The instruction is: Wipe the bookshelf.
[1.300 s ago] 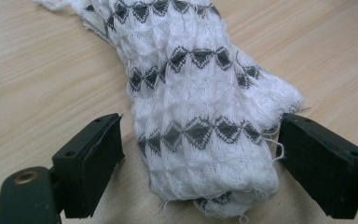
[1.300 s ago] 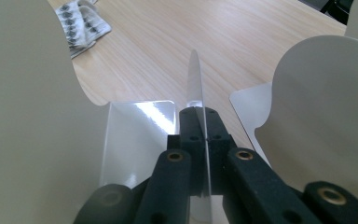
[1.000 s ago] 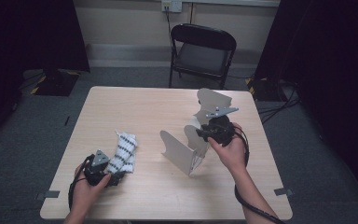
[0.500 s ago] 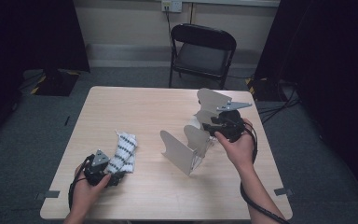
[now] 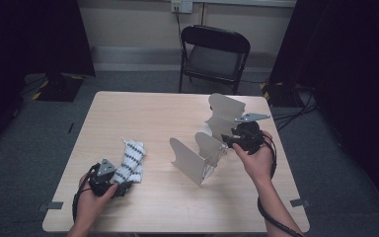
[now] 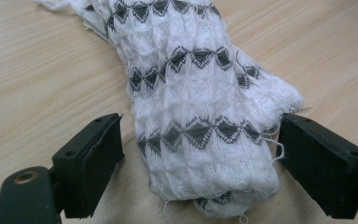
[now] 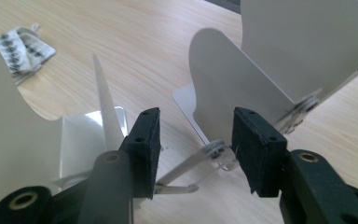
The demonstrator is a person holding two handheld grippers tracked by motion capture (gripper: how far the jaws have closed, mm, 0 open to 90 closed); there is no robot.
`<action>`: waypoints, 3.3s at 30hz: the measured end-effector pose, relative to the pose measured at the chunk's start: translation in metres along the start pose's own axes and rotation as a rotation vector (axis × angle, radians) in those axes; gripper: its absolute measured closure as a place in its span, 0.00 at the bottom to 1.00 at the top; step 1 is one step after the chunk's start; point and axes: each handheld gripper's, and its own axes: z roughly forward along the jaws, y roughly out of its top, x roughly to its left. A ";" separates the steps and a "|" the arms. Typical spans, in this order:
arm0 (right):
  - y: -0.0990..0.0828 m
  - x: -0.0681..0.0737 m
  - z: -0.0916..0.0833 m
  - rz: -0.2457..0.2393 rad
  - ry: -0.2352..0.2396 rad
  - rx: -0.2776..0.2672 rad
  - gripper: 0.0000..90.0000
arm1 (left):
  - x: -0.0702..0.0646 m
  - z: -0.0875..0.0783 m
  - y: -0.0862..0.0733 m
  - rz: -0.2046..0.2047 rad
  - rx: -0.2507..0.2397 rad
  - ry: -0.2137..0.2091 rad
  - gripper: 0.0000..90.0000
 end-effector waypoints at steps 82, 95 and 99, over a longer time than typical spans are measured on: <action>-0.030 -0.022 0.008 0.136 -0.087 0.027 0.82 | 0.000 0.000 0.000 -0.003 0.000 0.000 0.16; -0.023 -0.024 0.003 0.136 -0.152 -0.001 0.69 | 0.000 0.000 0.000 -0.003 0.000 0.000 0.16; -0.014 -0.024 0.001 0.136 -0.157 -0.007 0.69 | 0.000 0.000 0.000 -0.003 0.000 0.000 0.16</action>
